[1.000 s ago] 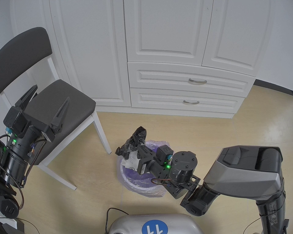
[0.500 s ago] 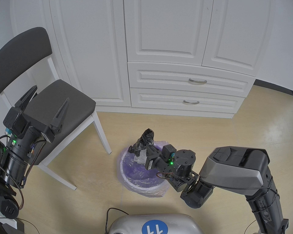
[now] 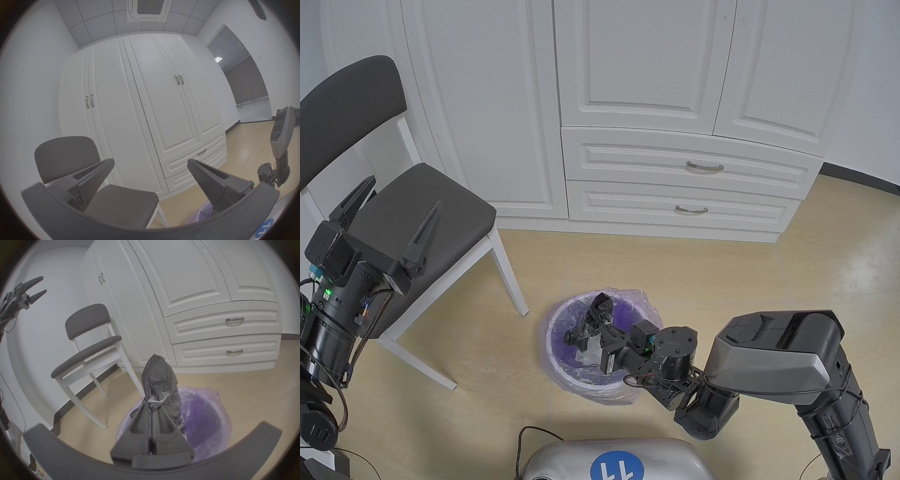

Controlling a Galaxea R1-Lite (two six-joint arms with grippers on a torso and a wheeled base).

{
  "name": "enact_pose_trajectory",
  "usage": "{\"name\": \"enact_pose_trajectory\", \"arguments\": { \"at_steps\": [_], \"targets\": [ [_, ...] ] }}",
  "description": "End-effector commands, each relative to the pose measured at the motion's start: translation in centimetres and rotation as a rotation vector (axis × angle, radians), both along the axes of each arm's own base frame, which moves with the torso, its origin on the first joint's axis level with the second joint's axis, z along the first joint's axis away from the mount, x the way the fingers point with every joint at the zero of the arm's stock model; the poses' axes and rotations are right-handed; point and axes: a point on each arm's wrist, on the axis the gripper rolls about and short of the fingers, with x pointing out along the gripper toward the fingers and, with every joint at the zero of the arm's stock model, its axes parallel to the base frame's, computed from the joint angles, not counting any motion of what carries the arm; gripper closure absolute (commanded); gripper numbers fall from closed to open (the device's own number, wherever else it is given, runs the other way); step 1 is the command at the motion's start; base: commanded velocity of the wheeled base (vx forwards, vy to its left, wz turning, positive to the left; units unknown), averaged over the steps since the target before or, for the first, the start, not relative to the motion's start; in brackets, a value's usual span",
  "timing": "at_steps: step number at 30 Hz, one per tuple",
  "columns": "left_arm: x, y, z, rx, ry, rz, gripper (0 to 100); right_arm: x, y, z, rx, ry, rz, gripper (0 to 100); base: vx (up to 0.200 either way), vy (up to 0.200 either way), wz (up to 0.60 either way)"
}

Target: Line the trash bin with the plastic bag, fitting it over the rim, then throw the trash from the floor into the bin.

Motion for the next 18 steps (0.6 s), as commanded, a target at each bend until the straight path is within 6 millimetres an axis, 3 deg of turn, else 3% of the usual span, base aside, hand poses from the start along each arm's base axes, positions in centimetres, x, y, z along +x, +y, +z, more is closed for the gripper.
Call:
{"name": "enact_pose_trajectory", "arguments": {
  "at_steps": [1,11,18],
  "targets": [
    [0.0,0.0,0.0,-0.001,-0.002,0.000,0,-1.2,-0.7,0.3,-0.017,0.021,0.048,100,0.000,0.000,0.00],
    [0.0,0.0,-0.1,0.002,0.006,0.000,0,-0.2,-0.8,0.7,0.005,-0.005,0.038,100,0.000,0.000,0.00],
    [0.0,-0.1,-0.2,0.003,0.007,-0.003,0,0.8,-1.2,-0.9,-0.010,0.009,0.018,100,0.000,0.000,0.00]
  ]
}}
